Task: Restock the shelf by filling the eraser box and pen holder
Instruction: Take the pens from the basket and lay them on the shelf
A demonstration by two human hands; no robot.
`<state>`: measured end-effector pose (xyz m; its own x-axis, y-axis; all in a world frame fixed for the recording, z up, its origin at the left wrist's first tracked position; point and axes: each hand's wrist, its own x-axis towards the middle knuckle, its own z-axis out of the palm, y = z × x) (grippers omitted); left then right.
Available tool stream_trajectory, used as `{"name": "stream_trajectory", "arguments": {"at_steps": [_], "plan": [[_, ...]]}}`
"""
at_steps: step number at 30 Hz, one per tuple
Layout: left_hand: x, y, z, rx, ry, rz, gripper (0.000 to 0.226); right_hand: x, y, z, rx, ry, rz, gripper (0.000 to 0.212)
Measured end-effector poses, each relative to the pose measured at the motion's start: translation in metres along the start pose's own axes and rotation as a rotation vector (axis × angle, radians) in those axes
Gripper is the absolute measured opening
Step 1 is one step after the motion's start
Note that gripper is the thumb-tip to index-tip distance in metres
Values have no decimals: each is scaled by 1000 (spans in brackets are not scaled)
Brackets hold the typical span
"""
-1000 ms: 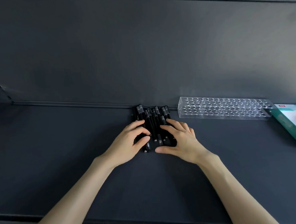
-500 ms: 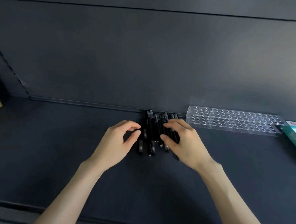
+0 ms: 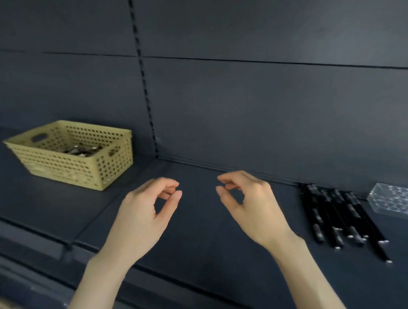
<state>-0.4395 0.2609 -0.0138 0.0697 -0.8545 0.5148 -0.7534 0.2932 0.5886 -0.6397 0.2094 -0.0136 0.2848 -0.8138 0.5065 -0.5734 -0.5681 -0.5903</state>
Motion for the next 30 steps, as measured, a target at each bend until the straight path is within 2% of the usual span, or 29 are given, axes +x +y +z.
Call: {"name": "stream_trajectory", "arguments": {"at_steps": [5,10,20,26,30], "plan": [[-17,-86,-85,55,40,-52,27,18,-69,98,46,-23,-4,23],[0,-150,-143,93,50,-48,20,56,-118,159,53,-56,-36,24],[95,-252,-186,83,0,-18,28,168,-145,243,20,-59,-92,26],[161,-313,-193,144,-209,-100,33,229,-142,288,-49,-198,-25,29],[195,-345,-198,230,-454,-92,40,260,-142,307,-155,-347,44,33]]}}
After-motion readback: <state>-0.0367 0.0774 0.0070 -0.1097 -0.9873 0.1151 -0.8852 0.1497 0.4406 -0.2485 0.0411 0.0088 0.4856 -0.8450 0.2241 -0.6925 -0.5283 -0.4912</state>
